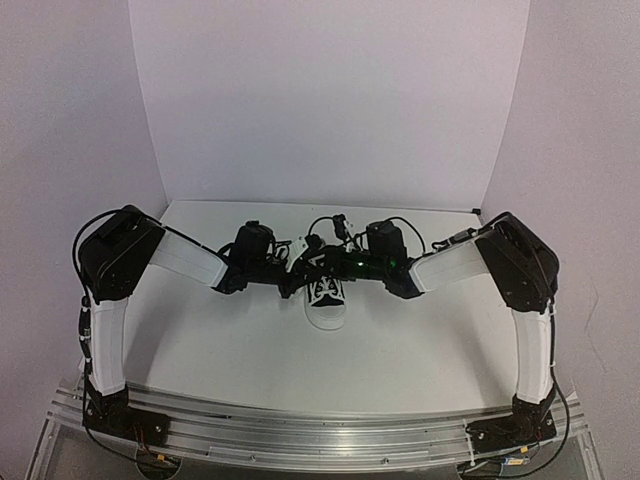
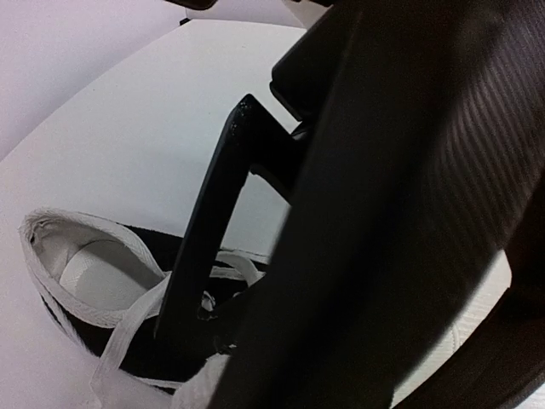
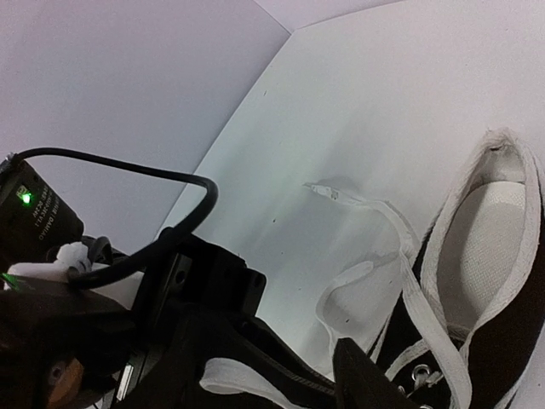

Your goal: Tie the shoes

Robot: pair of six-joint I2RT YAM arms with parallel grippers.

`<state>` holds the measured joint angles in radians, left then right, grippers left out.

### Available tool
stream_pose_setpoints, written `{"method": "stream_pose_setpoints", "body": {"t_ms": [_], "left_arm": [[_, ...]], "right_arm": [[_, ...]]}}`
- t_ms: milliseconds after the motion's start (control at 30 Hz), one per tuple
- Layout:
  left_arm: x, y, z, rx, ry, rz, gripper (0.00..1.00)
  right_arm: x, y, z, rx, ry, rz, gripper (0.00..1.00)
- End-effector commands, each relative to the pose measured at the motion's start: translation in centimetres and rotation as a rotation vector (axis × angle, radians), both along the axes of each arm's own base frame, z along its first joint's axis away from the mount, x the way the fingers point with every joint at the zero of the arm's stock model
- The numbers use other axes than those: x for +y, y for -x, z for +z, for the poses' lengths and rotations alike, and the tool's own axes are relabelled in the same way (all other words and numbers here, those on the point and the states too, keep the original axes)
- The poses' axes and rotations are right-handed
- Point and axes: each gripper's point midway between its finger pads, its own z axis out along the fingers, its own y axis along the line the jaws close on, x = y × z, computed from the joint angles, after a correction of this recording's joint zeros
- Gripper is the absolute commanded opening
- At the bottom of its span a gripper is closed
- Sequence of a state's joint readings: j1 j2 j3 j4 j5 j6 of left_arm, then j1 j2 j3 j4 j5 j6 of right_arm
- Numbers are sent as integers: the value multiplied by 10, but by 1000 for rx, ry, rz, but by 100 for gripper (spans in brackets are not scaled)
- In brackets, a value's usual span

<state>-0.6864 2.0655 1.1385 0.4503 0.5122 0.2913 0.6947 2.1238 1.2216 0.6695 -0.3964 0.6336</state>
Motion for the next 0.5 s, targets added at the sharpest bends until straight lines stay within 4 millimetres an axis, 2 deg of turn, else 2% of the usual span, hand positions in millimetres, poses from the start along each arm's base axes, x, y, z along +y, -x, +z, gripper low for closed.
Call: {"method": "stream_pose_setpoints", "body": {"t_ms": [0, 133, 200, 267, 300, 333, 367, 400, 467], "left_arm": [[-10, -3, 28, -56, 52, -25, 0], [-10, -4, 27, -59, 46, -22, 0], [-10, -5, 27, -65, 42, -18, 0], [-10, -6, 26, -66, 34, -18, 0], [-9, -7, 26, -69, 24, -16, 9], [-9, -8, 26, -74, 10, -16, 26], [-8, -8, 27, -88, -8, -24, 39], [-7, -8, 26, -107, -37, -42, 47], [0, -5, 29, -138, -88, -81, 55]], "right_arm": [[11, -4, 15, -40, -37, 11, 35], [9, -3, 14, -34, -30, 5, 7], [7, -3, 15, -32, -21, -1, 0], [4, -4, 18, -34, -14, -19, 0], [0, -7, 20, -33, -11, -41, 0], [-5, -10, 22, -30, -11, -65, 0], [-9, -14, 24, -27, -12, -89, 0], [-13, -17, 27, -25, -12, -109, 0], [-19, -25, 30, -22, -4, -142, 0]]}}
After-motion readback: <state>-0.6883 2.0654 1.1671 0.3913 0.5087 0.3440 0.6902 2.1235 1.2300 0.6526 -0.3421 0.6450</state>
